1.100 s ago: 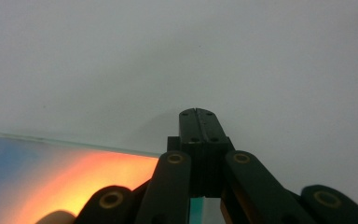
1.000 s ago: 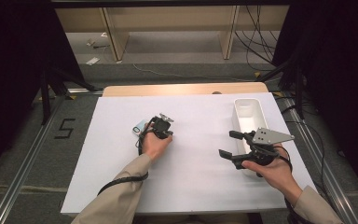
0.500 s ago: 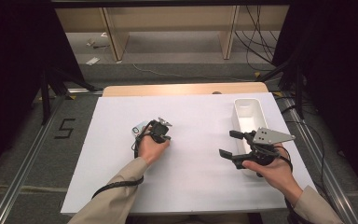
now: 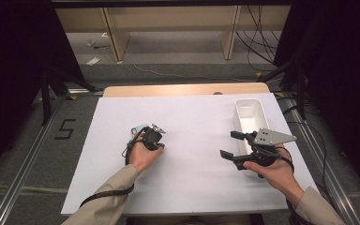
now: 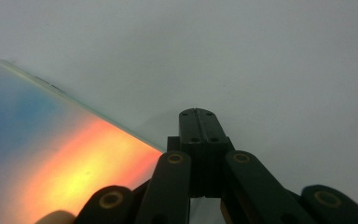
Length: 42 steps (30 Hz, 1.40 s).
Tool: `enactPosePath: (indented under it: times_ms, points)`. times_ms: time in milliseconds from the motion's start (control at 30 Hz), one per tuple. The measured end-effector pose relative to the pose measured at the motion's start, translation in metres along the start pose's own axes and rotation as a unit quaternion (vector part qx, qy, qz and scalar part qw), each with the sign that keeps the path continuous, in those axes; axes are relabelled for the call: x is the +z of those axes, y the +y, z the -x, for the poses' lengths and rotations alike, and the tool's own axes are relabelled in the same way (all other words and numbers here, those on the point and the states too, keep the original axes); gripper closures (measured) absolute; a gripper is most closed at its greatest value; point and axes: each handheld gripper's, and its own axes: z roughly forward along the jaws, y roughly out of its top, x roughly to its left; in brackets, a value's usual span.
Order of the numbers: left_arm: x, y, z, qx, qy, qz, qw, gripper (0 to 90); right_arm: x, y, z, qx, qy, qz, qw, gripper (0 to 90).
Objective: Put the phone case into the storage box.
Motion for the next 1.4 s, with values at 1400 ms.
enactPosePath:
  times_ms: [1400]
  points:
    - [-0.052, -0.068, -0.062, -0.086, 0.051, -0.055, 0.9934, 89.6, 0.000, 0.002, 0.001, -0.005, 0.000, 0.002, 1.0000, 20.8]
